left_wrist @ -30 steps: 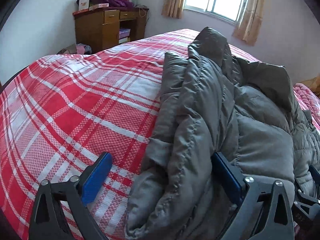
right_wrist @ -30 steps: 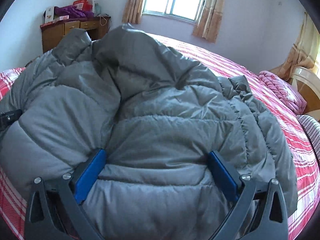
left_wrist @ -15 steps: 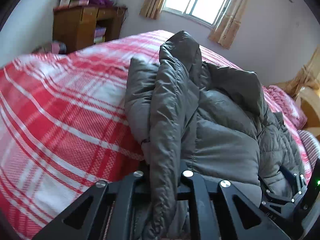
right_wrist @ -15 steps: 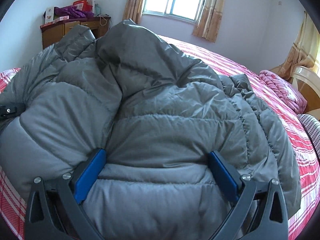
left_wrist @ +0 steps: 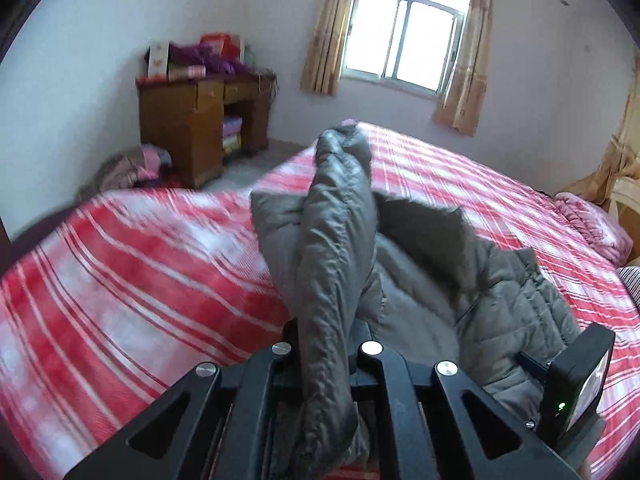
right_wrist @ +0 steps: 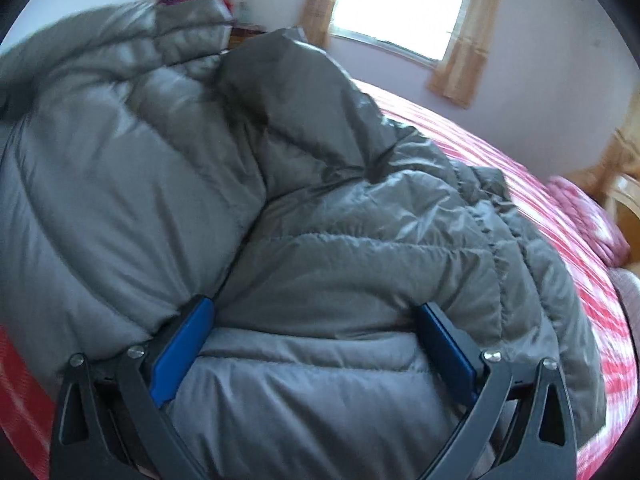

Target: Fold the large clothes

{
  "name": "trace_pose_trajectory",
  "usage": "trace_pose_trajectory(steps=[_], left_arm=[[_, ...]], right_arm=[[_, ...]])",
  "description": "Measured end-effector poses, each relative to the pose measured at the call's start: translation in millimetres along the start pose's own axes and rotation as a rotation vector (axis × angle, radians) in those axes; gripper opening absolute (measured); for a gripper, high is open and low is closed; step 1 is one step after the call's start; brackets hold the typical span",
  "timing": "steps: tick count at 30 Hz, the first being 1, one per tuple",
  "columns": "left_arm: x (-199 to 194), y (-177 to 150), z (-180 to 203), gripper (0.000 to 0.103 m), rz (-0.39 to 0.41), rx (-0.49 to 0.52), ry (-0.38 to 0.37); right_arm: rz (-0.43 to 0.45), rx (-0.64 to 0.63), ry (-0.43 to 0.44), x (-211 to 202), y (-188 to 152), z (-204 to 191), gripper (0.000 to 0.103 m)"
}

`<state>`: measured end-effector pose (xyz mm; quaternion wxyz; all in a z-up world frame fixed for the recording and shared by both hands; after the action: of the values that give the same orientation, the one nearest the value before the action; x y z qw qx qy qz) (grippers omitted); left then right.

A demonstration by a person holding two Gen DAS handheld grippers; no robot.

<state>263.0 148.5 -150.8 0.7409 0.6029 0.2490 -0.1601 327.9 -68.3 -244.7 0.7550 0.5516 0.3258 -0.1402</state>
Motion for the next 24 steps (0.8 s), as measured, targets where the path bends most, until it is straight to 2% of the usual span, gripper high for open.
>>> trace_pose_trajectory(steps=[3,5,8,12,14,18,20,24], left_arm=[[-20,19,12,0.005,0.048,0.037,-0.006],[-32,27,33,0.005,0.076,0.059,-0.025],[-41,38,78,0.005,0.125,0.106,-0.071],[-44,45,152,0.005,0.173,0.237,-0.118],[-44,40,191,0.005,0.18,0.309,-0.154],[-23,0,274,0.005,0.171,0.521,-0.196],[-3,-35,312,0.005,0.147,0.651,-0.208],[31,-102,354,0.005,0.108,0.877,-0.19]], right_arm=[[-0.011,0.011,0.152,-18,9,-7,0.102],[0.025,0.017,0.189,-40,12,9,0.102],[0.099,0.071,0.172,-66,12,63,0.103],[0.119,0.253,0.07,-63,-8,162,0.103],[0.115,0.31,0.038,-58,-21,194,0.103],[0.108,0.437,-0.027,-53,-52,243,0.103],[0.099,0.492,-0.035,-49,-59,258,0.103],[0.068,0.57,-0.052,-42,-83,278,0.103]])
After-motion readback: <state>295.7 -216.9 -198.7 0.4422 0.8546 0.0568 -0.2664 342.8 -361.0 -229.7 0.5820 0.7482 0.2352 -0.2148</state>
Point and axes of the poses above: each gripper's, at about its wrist camera, not at the fingertips, and x roughly the way its jaws point, z to its right, y to its top, the point moved 9 cm from there along x, roughly the way its jaws point, and after that the axes turned 1 degree about y, right-handed, at the moved point
